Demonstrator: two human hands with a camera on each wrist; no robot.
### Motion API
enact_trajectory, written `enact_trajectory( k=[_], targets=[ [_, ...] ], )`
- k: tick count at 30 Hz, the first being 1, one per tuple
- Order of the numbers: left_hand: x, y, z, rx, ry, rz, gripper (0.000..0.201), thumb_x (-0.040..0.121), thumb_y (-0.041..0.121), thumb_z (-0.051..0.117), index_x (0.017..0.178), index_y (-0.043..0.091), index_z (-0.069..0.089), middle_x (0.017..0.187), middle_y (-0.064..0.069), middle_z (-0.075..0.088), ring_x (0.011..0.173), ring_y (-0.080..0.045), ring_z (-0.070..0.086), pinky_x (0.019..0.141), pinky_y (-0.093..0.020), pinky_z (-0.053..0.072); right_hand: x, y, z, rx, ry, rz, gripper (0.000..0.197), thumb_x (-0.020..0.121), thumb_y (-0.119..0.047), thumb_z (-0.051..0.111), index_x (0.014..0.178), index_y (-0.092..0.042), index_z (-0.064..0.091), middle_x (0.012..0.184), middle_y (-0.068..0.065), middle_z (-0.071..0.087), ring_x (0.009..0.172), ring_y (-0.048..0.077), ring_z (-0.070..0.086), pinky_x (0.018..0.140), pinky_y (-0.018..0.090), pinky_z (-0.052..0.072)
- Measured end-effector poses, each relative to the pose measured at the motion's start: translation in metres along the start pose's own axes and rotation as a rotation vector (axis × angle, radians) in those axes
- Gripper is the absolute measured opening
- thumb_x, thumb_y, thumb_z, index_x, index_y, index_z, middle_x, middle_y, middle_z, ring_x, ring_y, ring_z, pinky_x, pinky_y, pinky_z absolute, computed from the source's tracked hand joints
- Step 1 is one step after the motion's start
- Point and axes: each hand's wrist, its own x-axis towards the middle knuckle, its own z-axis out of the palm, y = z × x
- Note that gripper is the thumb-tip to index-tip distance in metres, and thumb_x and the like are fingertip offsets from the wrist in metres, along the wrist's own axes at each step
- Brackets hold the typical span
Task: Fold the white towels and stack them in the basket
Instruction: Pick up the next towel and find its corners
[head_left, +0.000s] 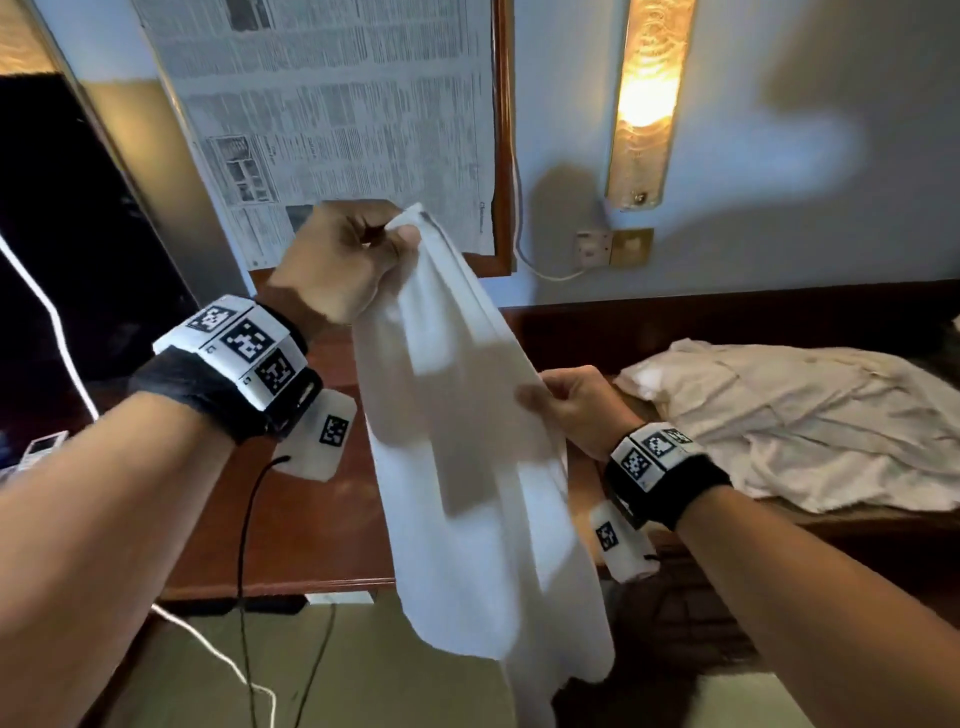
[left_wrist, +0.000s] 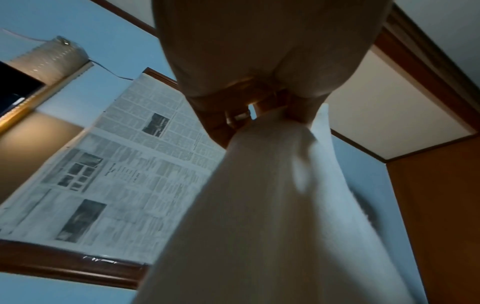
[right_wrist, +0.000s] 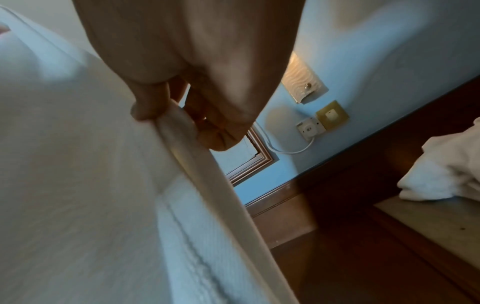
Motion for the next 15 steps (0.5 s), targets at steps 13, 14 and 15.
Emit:
enact_trajectory(
  k=[13, 14, 15],
  targets=[
    [-0.027, 0.000, 0.004, -0.063, 0.244, -0.104, 0.022, 0.099, 0.033, 0.061, 0.083, 0.022, 0.070, 0.086, -0.006, 0.062, 0.078, -0.016, 0.056, 0.072, -0.033, 0.047, 0.011, 0.080, 0.024, -0.299, 0.092, -0.278, 0.011, 0.088, -0.006, 0.062, 0.086, -0.010, 0.072, 0.064, 0.003, 0.065, 0.055, 0.022, 0.056, 0.056, 0.033, 0.044],
    [-0.029, -0.001, 0.005, -0.078, 0.263, -0.101, 0.021, 0.099, 0.032, 0.061, 0.081, 0.025, 0.070, 0.088, -0.008, 0.062, 0.079, -0.017, 0.056, 0.072, -0.033, 0.046, 0.011, 0.089, 0.023, -0.369, 0.111, -0.271, 0.016, 0.084, -0.002, 0.062, 0.071, -0.011, 0.066, 0.054, 0.000, 0.055, 0.049, 0.023, 0.048, 0.050, 0.033, 0.038],
    [-0.031, -0.002, 0.004, -0.101, 0.278, -0.116, 0.020, 0.099, 0.030, 0.061, 0.082, 0.027, 0.070, 0.090, -0.009, 0.063, 0.080, -0.018, 0.057, 0.072, -0.033, 0.047, 0.011, 0.098, 0.021, -0.431, 0.139, -0.240, 0.027, 0.079, -0.001, 0.060, 0.057, -0.015, 0.054, 0.047, -0.005, 0.041, 0.046, 0.022, 0.037, 0.047, 0.032, 0.030]
  ],
)
